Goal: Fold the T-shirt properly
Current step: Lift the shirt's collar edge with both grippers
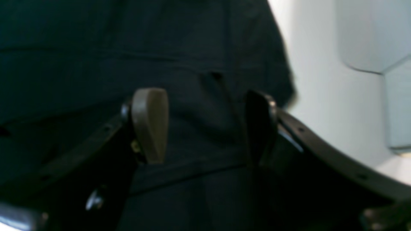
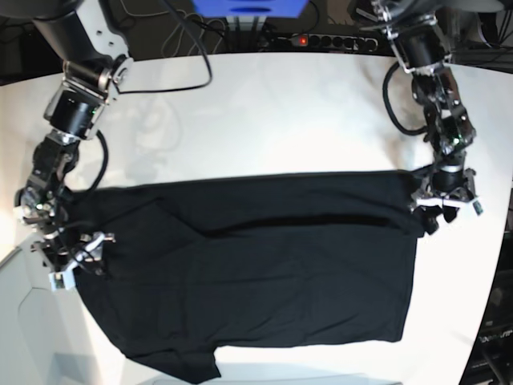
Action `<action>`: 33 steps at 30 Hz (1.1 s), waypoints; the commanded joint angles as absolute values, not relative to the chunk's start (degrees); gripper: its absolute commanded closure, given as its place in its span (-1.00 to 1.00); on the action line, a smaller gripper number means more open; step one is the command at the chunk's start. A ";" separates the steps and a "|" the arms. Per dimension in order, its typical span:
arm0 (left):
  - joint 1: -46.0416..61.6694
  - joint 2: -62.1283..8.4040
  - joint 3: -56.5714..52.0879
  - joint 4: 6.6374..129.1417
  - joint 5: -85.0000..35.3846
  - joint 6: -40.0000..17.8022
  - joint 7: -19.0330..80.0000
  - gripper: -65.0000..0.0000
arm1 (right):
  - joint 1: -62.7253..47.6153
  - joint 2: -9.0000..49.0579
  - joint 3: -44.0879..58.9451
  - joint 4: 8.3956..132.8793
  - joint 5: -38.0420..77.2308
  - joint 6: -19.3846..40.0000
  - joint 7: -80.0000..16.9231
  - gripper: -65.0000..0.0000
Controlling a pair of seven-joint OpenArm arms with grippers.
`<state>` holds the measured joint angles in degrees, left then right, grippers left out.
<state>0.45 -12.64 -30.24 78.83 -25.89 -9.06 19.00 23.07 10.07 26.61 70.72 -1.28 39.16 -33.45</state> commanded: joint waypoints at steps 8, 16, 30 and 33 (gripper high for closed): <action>4.44 -12.97 -35.12 75.74 -26.15 -9.45 17.98 -0.01 | 18.59 13.32 26.59 72.48 -0.22 40.00 -31.78 -0.20; 2.42 -12.62 -34.51 71.16 -26.15 -9.54 18.24 -0.01 | 16.13 13.41 27.12 72.57 -0.13 40.00 -31.69 -0.20; 2.68 -12.62 -29.85 69.85 -26.07 -9.63 18.24 0.89 | 13.76 16.75 34.33 70.99 -0.31 40.00 -31.60 -0.20; 2.59 -12.62 -29.85 69.05 -26.07 -9.63 18.24 0.99 | 13.67 17.36 34.33 69.05 -0.31 40.00 -31.60 -0.20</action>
<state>2.96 -11.90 -29.78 68.69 -26.09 -9.30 17.72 12.51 16.21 34.22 68.16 -1.10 39.18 -32.95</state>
